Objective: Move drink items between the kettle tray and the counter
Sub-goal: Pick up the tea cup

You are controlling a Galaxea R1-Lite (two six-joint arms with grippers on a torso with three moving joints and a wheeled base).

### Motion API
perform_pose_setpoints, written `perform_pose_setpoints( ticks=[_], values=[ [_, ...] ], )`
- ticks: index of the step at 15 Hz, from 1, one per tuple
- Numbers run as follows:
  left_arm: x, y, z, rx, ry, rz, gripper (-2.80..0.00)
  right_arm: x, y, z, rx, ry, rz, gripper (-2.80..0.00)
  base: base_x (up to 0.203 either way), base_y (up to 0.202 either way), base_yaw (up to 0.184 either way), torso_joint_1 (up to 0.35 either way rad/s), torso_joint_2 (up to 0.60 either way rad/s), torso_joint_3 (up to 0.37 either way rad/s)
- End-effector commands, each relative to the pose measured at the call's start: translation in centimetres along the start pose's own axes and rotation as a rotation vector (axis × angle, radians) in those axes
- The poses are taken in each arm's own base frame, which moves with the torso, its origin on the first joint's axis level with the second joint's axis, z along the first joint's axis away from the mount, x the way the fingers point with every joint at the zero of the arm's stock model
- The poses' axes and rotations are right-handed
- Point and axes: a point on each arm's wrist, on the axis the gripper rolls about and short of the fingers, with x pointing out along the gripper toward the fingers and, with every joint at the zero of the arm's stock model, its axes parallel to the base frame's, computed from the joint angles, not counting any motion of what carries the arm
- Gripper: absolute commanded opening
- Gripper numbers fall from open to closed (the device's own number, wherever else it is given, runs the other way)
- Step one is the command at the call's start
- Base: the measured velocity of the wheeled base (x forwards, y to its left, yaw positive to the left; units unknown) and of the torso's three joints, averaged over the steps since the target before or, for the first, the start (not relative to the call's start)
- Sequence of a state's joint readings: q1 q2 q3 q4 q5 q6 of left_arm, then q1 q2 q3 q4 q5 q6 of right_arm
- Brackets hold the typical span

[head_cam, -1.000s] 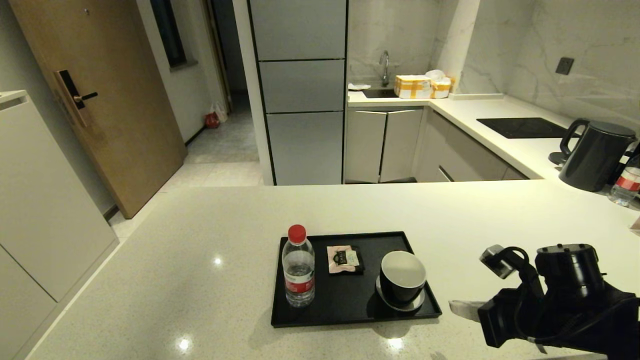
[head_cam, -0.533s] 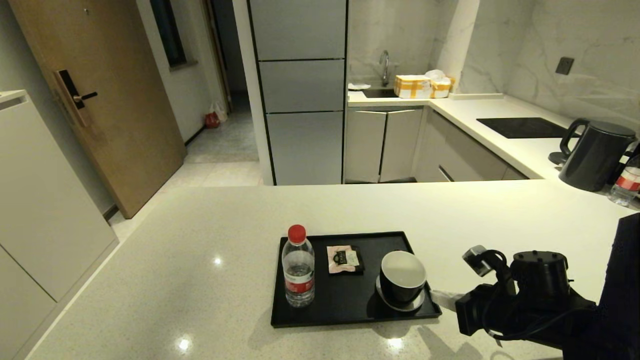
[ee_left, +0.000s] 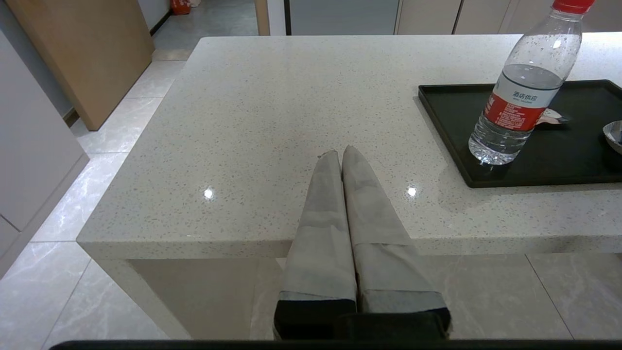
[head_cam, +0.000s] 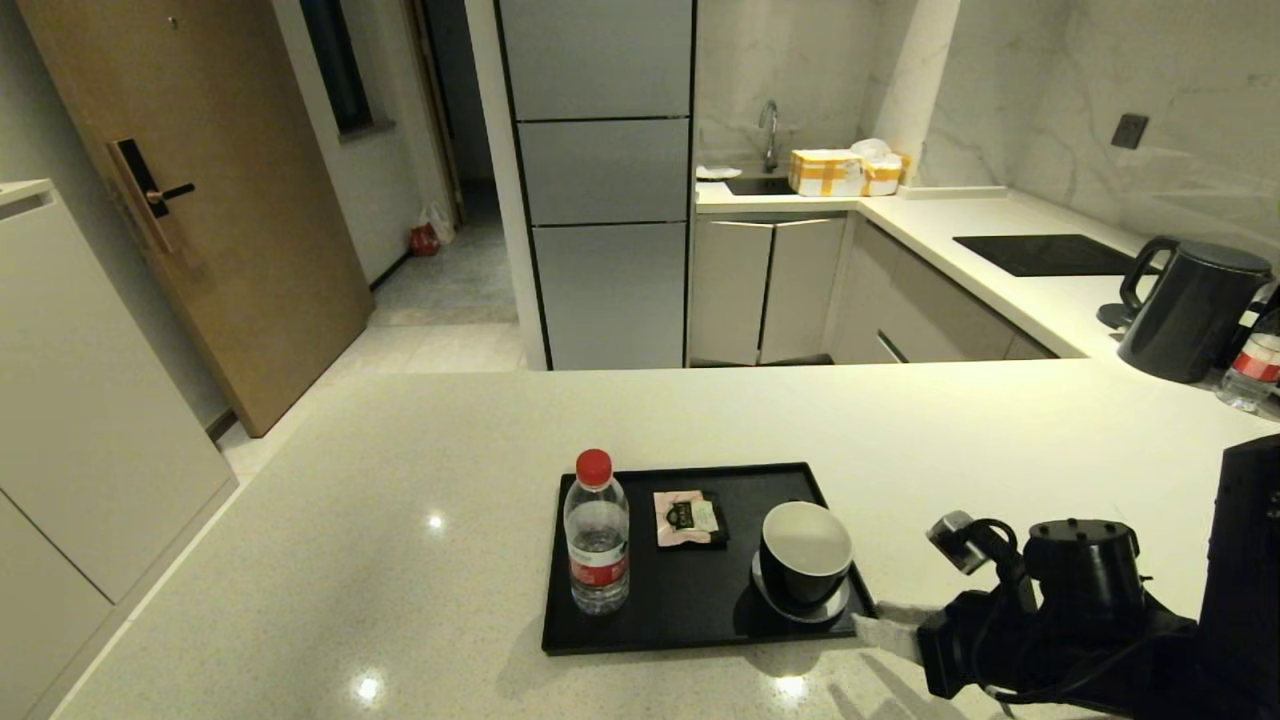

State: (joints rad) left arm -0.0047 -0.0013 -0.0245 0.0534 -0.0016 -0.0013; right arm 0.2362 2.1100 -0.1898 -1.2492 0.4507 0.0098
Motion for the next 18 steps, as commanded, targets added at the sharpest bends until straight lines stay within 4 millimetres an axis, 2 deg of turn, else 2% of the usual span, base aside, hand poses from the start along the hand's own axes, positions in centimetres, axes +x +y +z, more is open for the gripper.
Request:
perform_pose_setpoints(
  ticks=[1,8,13,18],
  values=[
    [0.0,0.0,0.0,0.000,0.000,0.000,-2.80,-0.2,0.2,0.2,-0.012,-0.024,0.024,0.00,0.000,0.000,0.000,0.000,0.00,0.000],
    [0.0,0.0,0.0,0.000,0.000,0.000,-2.80,1.8,-0.5,-0.1,-0.077,-0.116,-0.012,0.00,0.000,0.000,0.000,0.000,0.00,0.000],
    [0.0,0.0,0.0,0.000,0.000,0.000,-2.80,1.3,0.7,-1.1,-0.159,-0.067,0.025,0.00,0.000,0.000,0.000,0.000,0.00,0.000],
    [0.0,0.0,0.0,0.000,0.000,-0.001,-2.80,2.5,0.4,-0.5,-0.183,-0.095,0.032,0.00,0.000,0.000,0.000,0.000,0.00,0.000]
  ],
)
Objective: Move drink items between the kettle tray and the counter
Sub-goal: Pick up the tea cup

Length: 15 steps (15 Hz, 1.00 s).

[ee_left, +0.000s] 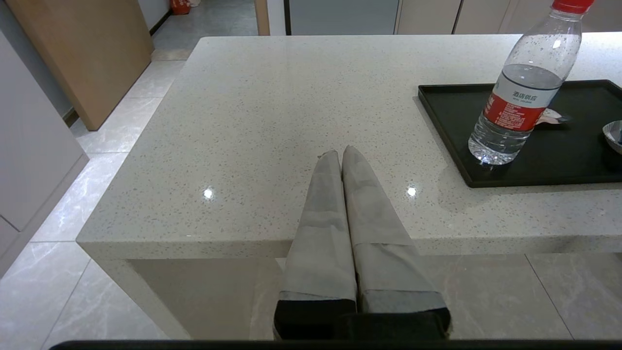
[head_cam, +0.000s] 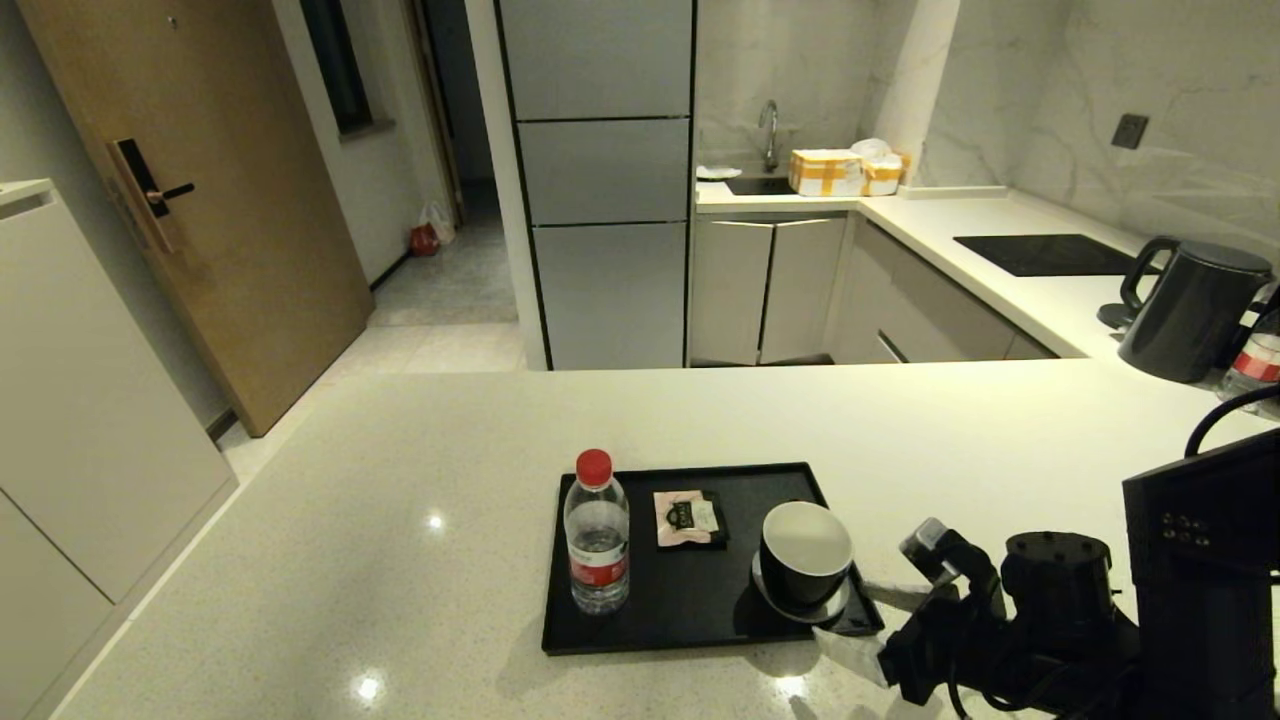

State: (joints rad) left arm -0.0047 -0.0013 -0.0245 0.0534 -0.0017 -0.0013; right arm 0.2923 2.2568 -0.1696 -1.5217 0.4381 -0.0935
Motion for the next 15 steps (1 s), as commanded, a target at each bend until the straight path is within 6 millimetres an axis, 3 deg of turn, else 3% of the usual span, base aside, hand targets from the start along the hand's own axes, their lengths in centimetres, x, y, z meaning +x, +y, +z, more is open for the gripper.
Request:
perform_pose_setpoints(
  ticks=[1,15],
  values=[
    [0.0,0.0,0.0,0.000,0.000,0.000,-2.80,0.8,-0.4,0.5,-0.015,-0.032,-0.002,0.00,0.000,0.000,0.000,0.000,0.00,0.000],
    [0.0,0.0,0.0,0.000,0.000,0.000,-2.80,4.9,-1.3,1.8,-0.063,-0.100,-0.008,0.00,0.000,0.000,0.000,0.000,0.00,0.000]
  ],
)
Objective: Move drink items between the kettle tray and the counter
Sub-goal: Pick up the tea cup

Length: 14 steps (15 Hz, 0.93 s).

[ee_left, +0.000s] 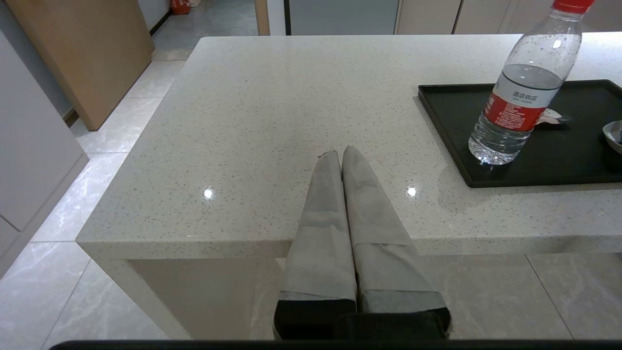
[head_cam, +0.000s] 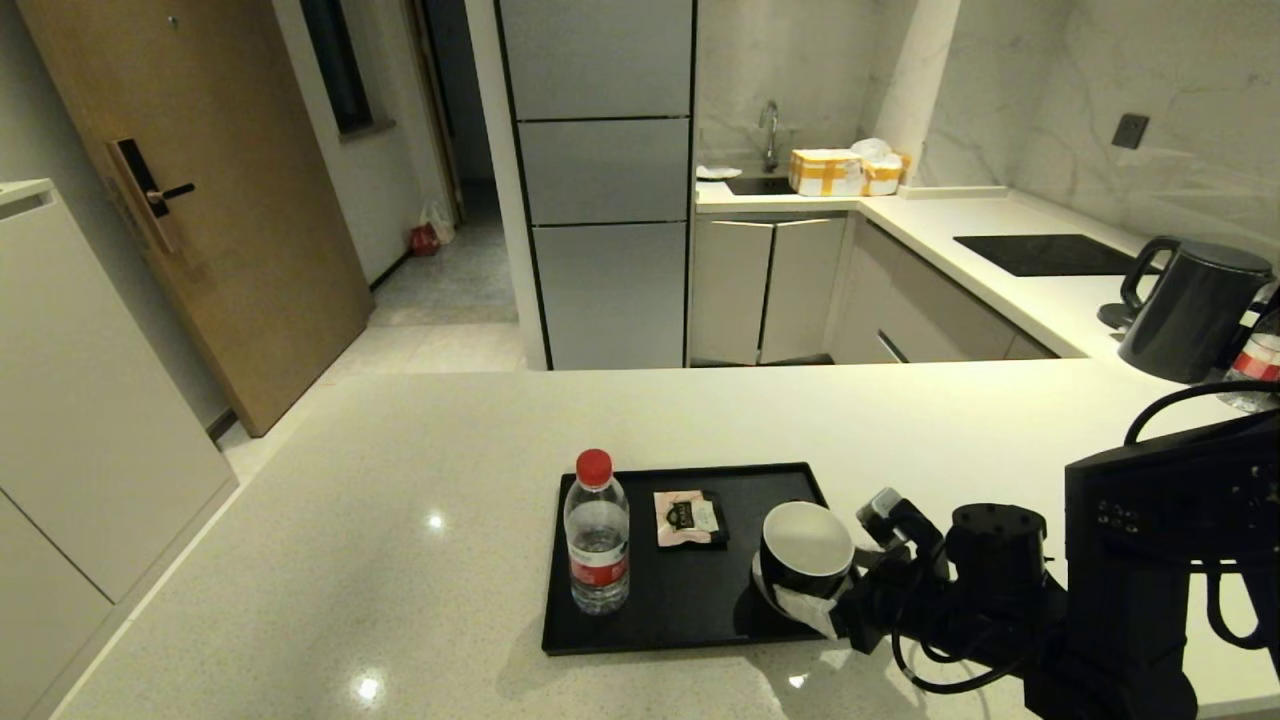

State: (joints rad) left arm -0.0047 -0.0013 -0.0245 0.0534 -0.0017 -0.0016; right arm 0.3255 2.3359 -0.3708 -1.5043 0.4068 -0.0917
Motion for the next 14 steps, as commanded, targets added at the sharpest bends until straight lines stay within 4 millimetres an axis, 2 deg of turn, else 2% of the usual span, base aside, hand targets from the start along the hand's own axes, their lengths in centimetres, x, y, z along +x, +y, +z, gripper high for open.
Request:
perform_pose_setpoints(
  ticks=[1,14],
  values=[
    [0.0,0.0,0.0,0.000,0.000,0.000,-2.80,0.7,-0.2,0.0,-0.005,-0.009,0.003,0.00,0.000,0.000,0.000,0.000,0.00,0.000],
    [0.0,0.0,0.0,0.000,0.000,0.000,-2.80,2.3,-0.6,0.2,-0.004,0.001,0.009,0.00,0.000,0.000,0.000,0.000,0.00,0.000]
  ],
)
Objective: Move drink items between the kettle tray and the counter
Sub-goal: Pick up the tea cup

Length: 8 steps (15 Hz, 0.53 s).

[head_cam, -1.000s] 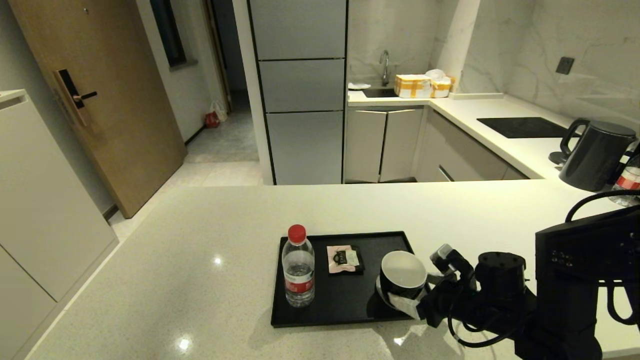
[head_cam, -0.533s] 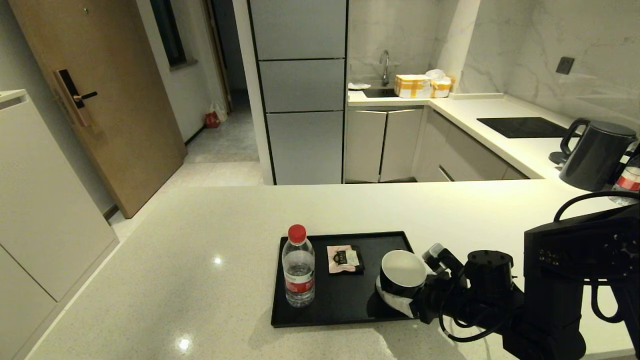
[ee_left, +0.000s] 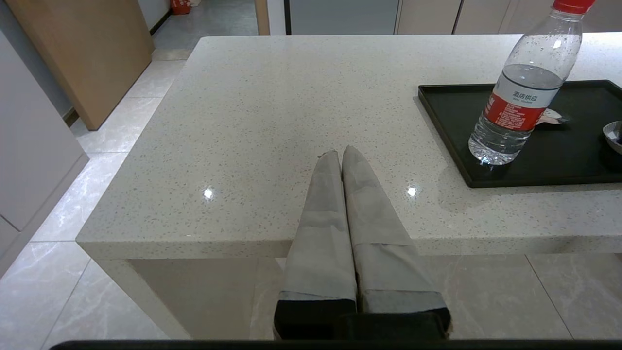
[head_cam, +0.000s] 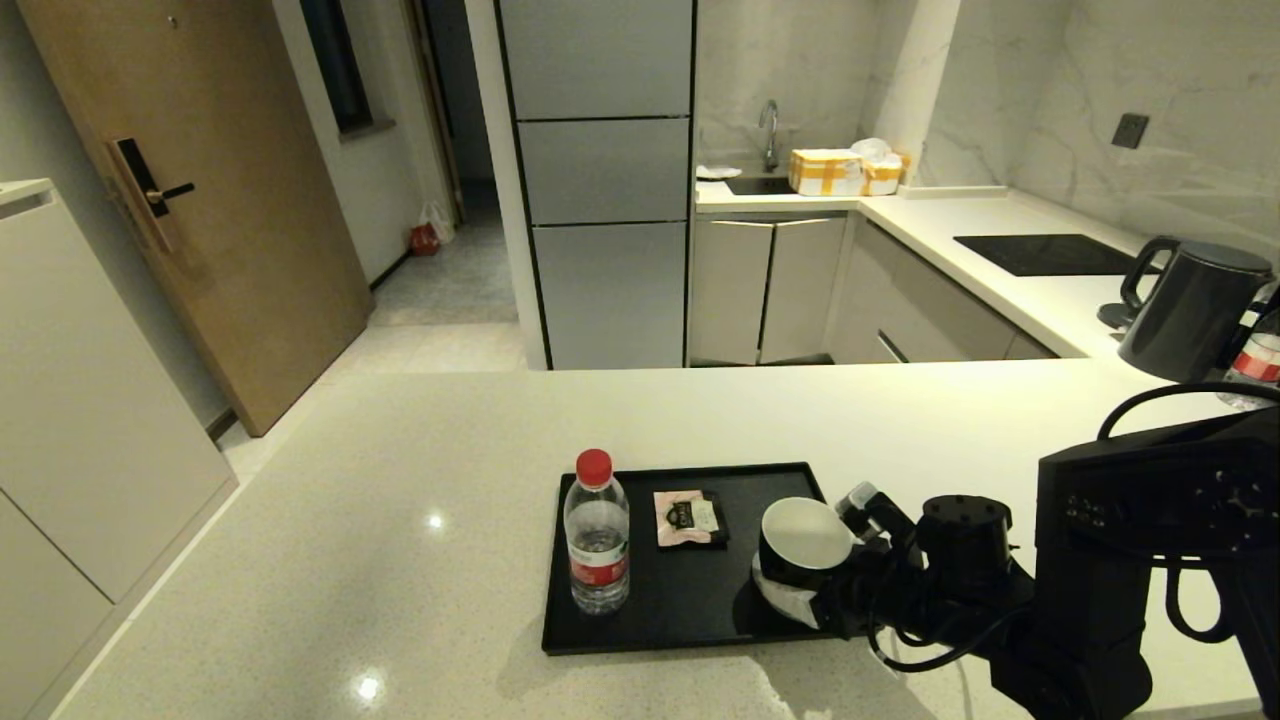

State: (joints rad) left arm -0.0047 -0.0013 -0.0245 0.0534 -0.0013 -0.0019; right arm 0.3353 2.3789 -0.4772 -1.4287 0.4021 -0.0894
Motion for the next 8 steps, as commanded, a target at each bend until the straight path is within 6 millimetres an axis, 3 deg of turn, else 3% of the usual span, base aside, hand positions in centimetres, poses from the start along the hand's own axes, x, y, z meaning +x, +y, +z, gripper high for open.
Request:
perform_pose_setpoints(
  ticks=[1,5,6,8],
  values=[
    [0.00,0.00,0.00,0.000,0.000,-0.001,-2.80,0.12,0.02,0.18,-0.007,-0.012,0.004,0.00,0.000,0.000,0.000,0.000,0.00,0.000],
    [0.00,0.00,0.00,0.000,0.000,0.000,-2.80,0.21,-0.06,0.22,-0.008,-0.013,-0.014,0.00,0.000,0.000,0.000,0.000,0.00,0.000],
    [0.00,0.00,0.00,0.000,0.000,0.000,-2.80,0.43,-0.13,0.23,-0.012,-0.014,-0.042,-2.80,0.000,0.000,0.000,0.000,0.00,0.000],
    [0.00,0.00,0.00,0.000,0.000,0.000,-2.80,0.41,0.00,0.16,-0.012,-0.010,-0.040,-2.80,0.000,0.000,0.000,0.000,0.00,0.000]
  ],
)
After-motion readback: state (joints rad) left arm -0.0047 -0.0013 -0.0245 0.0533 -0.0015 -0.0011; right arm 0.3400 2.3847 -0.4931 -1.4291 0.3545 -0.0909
